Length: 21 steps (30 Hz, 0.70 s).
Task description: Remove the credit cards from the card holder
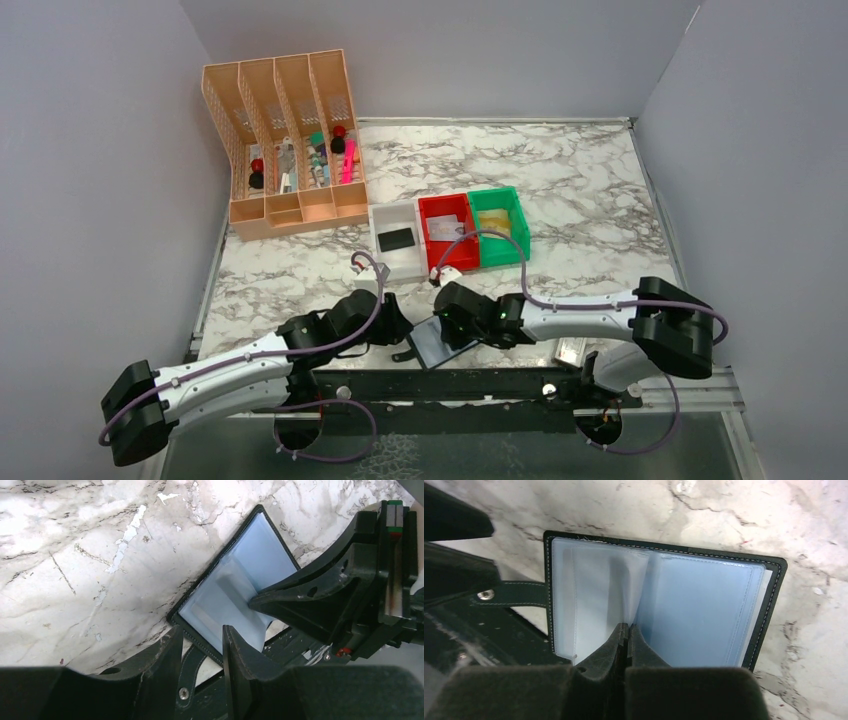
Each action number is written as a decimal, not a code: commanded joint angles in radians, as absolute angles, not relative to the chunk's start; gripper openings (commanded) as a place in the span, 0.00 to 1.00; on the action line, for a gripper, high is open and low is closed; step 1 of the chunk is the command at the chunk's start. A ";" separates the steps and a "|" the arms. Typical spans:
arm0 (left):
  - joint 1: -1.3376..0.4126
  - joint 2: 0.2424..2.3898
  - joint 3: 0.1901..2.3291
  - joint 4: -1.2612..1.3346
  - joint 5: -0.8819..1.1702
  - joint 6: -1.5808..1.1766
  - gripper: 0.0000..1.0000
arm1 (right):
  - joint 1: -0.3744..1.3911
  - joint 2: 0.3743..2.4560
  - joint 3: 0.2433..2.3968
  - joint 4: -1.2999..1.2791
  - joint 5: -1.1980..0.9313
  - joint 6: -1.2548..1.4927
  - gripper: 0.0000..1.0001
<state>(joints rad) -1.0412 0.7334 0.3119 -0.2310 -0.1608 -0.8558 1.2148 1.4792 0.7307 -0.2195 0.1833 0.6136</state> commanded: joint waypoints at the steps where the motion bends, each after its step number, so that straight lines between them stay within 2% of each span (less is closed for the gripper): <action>1: -1.045 0.711 0.306 -0.238 -0.143 -0.855 0.39 | 1.169 1.417 0.694 -0.097 0.054 0.641 0.01; 10: -1.045 0.711 0.292 -0.145 -0.070 -0.854 0.45 | 1.001 1.397 0.524 0.227 -0.311 0.763 0.01; 21: -1.045 0.784 0.240 0.016 0.021 -0.875 0.48 | 0.928 1.473 0.363 0.508 -0.432 0.959 0.03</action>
<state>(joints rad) -1.0412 0.7570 0.2668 -0.1043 -0.0471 -0.8581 0.9375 1.4414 0.3836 0.3592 -0.3622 0.8764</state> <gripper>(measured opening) 0.477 0.033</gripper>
